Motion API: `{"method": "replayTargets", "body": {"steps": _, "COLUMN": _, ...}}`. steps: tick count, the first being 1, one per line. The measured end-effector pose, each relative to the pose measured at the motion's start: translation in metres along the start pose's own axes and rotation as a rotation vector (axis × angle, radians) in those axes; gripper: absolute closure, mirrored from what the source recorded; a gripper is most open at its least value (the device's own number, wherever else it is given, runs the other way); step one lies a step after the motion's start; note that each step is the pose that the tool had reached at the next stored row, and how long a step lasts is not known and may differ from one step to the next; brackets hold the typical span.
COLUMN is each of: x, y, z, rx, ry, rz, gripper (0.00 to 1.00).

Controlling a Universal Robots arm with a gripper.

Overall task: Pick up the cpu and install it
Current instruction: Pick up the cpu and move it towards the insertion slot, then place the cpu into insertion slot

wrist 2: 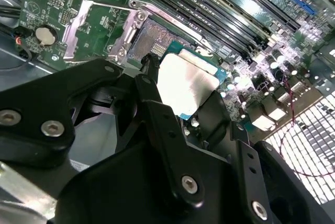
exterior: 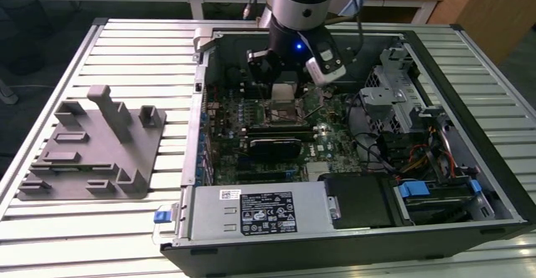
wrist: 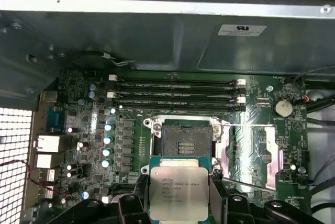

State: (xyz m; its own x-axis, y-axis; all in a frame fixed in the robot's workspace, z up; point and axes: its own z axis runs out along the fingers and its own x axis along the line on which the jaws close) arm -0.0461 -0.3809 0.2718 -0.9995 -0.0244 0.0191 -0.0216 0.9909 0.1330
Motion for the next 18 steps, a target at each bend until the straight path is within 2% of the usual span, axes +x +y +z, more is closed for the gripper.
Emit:
{"method": "replayTargets", "body": {"steps": 10, "x": -0.0003, "y": 0.0002, "z": 0.0165, "rx": 0.0000, "ry": 0.0084, "rz": 0.006, "gripper": 0.46}}
{"method": "replayTargets", "body": {"steps": 18, "x": -0.0004, "y": 0.0005, "z": 0.0174, "rx": 0.0000, "ry": 0.0087, "rz": 0.006, "gripper": 0.46}}
